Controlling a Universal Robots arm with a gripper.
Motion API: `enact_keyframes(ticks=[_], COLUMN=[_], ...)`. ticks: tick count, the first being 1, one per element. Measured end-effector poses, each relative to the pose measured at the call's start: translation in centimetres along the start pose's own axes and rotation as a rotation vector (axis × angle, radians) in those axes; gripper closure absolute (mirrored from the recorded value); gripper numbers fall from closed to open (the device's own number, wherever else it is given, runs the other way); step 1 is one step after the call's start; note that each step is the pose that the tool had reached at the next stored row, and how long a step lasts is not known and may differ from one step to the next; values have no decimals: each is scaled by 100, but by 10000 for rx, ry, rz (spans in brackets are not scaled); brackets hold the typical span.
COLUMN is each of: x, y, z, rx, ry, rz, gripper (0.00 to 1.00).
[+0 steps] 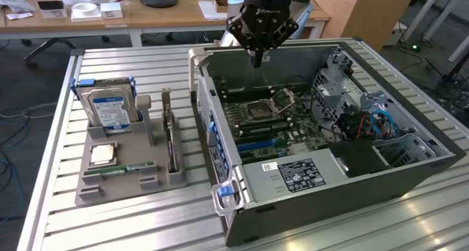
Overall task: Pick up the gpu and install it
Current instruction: 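Reach for the gpu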
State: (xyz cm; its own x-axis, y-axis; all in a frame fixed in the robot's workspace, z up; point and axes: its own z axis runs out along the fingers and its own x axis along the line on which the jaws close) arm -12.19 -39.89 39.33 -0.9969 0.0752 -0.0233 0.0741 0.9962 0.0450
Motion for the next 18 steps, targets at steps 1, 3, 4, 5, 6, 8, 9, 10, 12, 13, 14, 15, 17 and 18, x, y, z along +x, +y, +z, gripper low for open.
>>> enact_keyframes(ticks=[1, 3, 4, 5, 6, 8, 9, 10, 12, 13, 14, 15, 17, 18], x=[1, 13, 23, 37, 54, 102, 130, 159, 229, 267, 306, 346, 431, 478], y=[0, -1, -2, -3, -4, -8, -10, -12, -17, -20, -23, -26, -32, -36], z=[0, 1, 0, -1, -1, -1, -2, -3, -4, -5, -6, -7, -9, -10], rx=[-1, -2, -1, 0, 0, -1, 0, 0, 0, -1, -1, 0, -1, 0], ry=[0, -2, -1, 0, -1, -1, -1, 0, 0, -1, -1, 0, 0, 0], rz=[1, 2, 1, 1, 1, 1, 1, 0, 1, 1, 0, -1, 1, 1], gripper=[90, 90, 90, 90, 90, 90, 90, 90, 90, 90, 90, 90, 90, 90])
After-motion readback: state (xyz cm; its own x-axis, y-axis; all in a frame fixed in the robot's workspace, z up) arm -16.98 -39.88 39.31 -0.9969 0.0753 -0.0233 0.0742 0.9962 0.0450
